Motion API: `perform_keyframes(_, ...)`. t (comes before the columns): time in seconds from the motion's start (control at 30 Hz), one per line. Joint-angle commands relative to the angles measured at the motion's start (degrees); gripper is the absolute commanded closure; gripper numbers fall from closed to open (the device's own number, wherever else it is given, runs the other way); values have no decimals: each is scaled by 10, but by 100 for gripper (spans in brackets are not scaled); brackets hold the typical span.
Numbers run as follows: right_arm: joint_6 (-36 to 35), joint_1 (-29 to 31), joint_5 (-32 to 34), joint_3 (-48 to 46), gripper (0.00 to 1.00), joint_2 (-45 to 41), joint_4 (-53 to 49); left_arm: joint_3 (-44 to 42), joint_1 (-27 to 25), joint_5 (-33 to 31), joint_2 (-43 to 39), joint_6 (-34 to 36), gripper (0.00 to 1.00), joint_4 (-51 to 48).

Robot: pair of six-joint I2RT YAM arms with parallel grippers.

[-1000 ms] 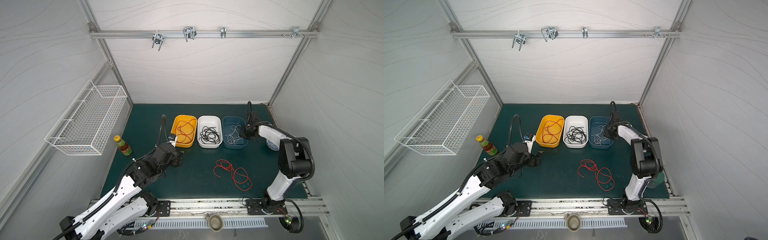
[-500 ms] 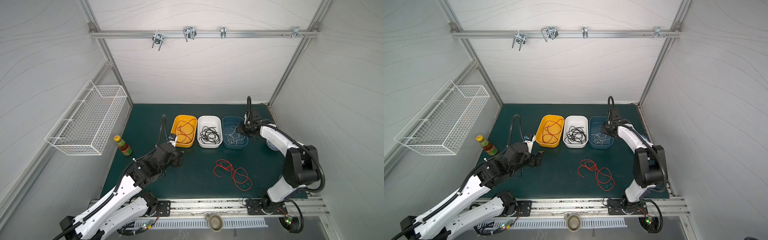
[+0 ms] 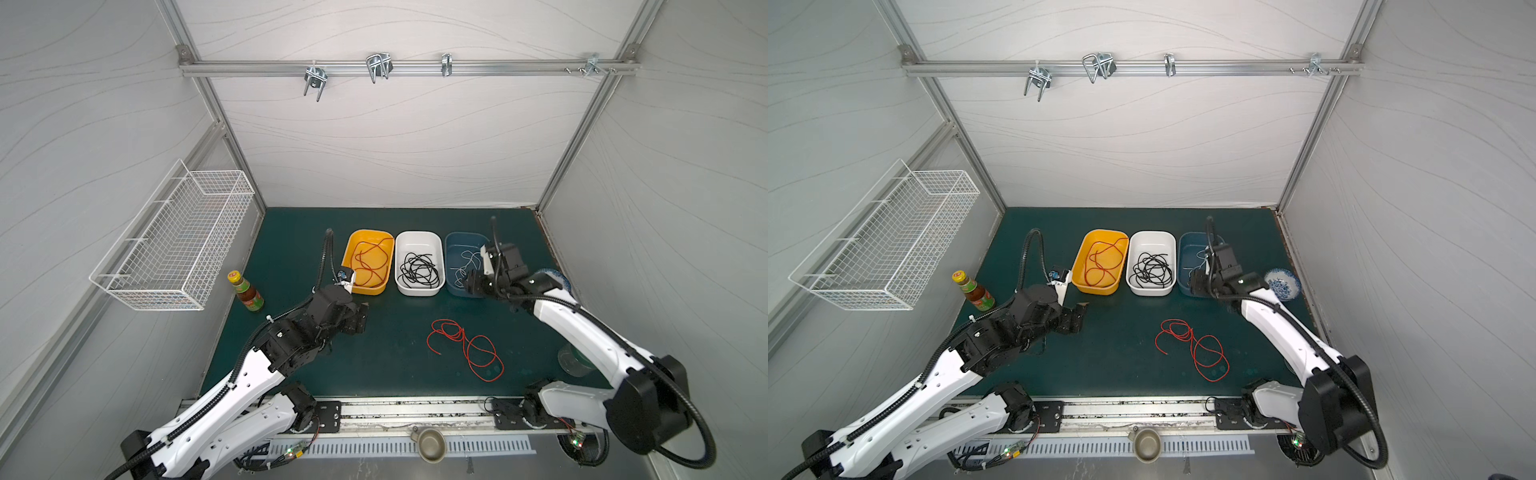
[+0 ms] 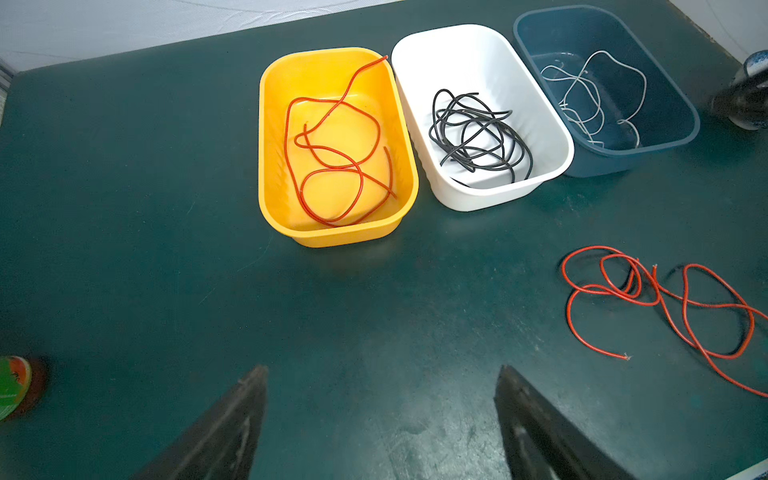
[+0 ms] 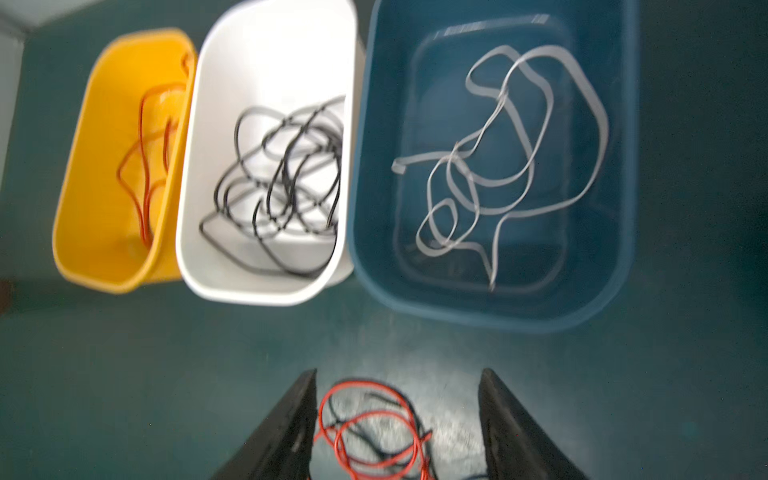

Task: Untangle the cables
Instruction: 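Move the right gripper back down to the red wire pile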

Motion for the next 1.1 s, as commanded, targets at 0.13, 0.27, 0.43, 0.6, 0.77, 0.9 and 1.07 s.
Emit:
perform_keyframes(0.13,85,127,73,-127,39,-115,-20,3,1,9,-2,2,13,19)
perform_keyframes(0.27,159,184,109,-183,44,-148,-46,4,1,11,-3,2,13,19)
perform_keyframes(0.43,225,253,163,-209,44,-165,-77,5,1,14,-1,2,14,18)
perform_keyframes(0.6,250,256,121,-250,51,-167,-30,4,1,15,-2,2,14,18)
perform_keyframes(0.77,249,258,113,-263,60,-155,-3,4,1,16,-1,2,14,18)
perform_keyframes(0.9,246,260,116,-260,63,-133,3,4,1,14,-3,2,14,17)
perform_keyframes(1.07,242,260,128,-260,68,-109,19,4,1,14,-2,2,14,18)
